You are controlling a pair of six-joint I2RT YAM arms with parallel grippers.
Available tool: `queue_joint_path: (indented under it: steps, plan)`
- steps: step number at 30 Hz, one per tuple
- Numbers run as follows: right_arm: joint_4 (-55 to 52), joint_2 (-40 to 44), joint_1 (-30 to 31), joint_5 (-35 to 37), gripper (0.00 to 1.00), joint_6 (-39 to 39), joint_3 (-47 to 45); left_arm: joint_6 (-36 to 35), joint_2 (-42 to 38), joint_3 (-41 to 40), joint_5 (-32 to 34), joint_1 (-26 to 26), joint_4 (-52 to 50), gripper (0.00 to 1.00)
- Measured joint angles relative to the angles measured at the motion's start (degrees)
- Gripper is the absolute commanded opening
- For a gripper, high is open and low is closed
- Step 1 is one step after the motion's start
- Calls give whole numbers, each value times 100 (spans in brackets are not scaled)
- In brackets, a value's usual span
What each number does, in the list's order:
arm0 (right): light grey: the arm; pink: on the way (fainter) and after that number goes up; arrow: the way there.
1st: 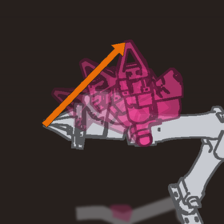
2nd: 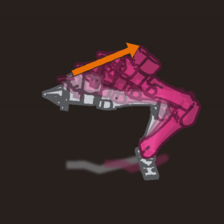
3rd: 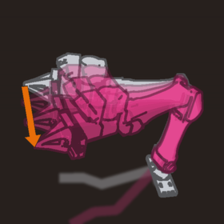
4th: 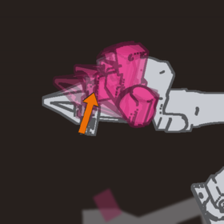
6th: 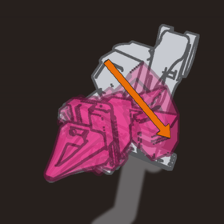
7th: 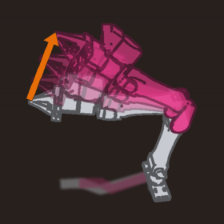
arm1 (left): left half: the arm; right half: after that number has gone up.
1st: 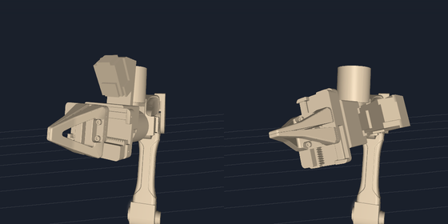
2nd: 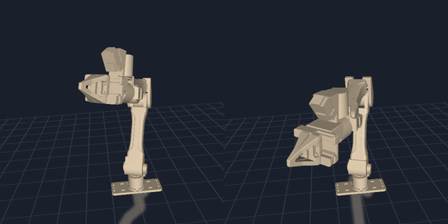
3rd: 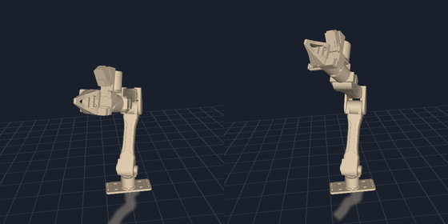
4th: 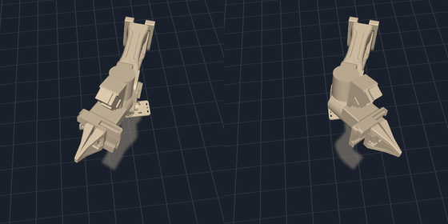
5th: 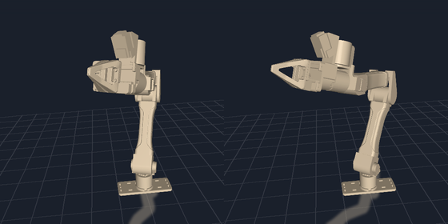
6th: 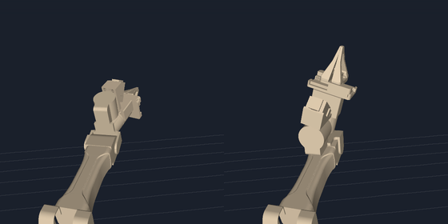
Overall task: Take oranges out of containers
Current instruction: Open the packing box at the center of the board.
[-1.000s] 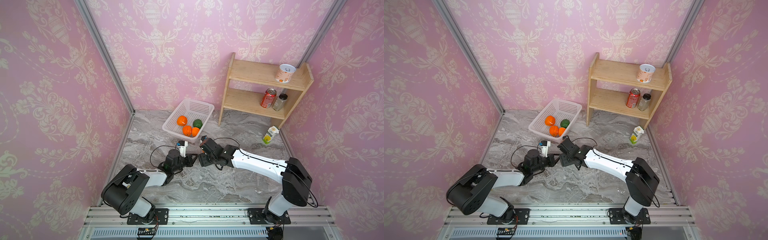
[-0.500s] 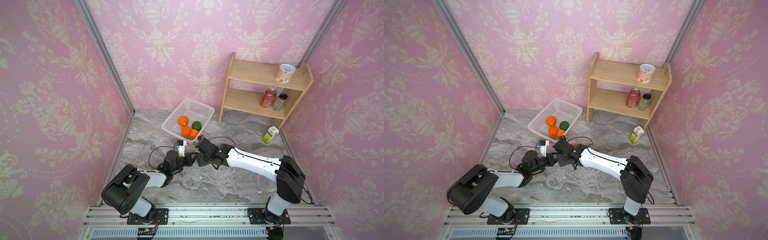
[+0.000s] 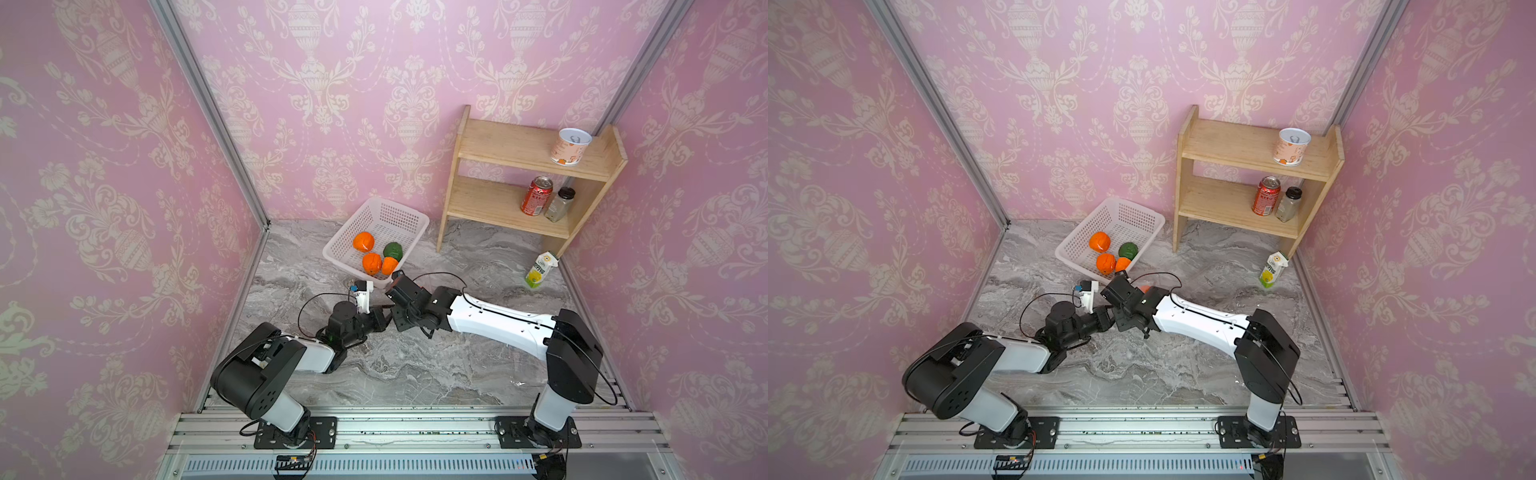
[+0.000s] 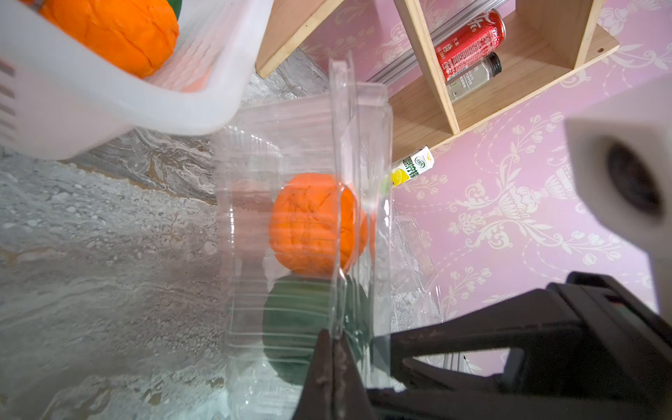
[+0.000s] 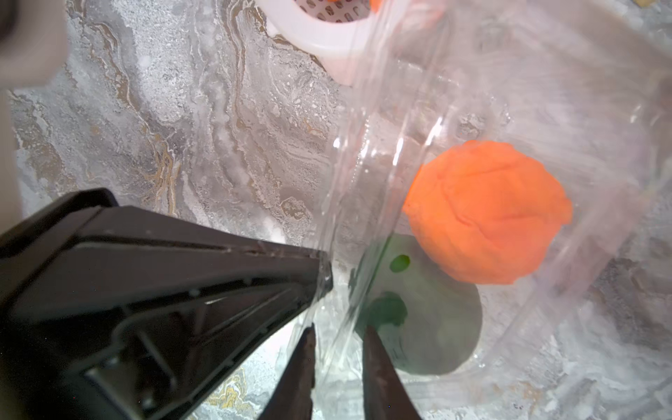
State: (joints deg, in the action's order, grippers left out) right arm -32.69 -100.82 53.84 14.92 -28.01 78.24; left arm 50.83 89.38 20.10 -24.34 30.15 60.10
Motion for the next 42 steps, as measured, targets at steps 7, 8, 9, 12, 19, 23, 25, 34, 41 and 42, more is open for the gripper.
queue_joint_path:
  steps: [7, 8, 9, 12, 19, 23, 25, 34, 41, 42]
  plan:
    - [0, -24, 4, 59, 0, -44, 33, 116, 42, -2, 0, -4, 44, 0]
    - [0, -24, 4, 61, 0, -44, 33, 118, 44, -2, 0, -7, 44, 0]
    - [0, -24, 4, 63, 0, -44, 33, 118, 44, -2, 0, -4, 42, 0]
    - [2, -24, 4, 66, 0, -44, 33, 118, 42, -2, 2, -4, 42, 0]
    - [181, 17, 4, 133, 0, -120, -136, 0, -85, 76, 125, 2, -479, 0]
    - [424, 214, -7, 186, 0, -282, -396, -179, -326, 170, 225, 37, -957, 0]
    - [529, 385, -26, 208, 0, -365, -566, -229, -382, 216, 236, 63, -1060, 0]
    - [730, 1132, -339, 487, 0, -619, -1187, -348, -385, 387, 236, 111, -1303, 0]
    - [629, 1803, -879, 1071, 0, -767, -1558, -369, -345, 387, 374, 66, -1462, 0]
    - [592, 1851, -938, 1165, 0, -793, -1609, -376, -345, 387, 385, 66, -1475, 0]
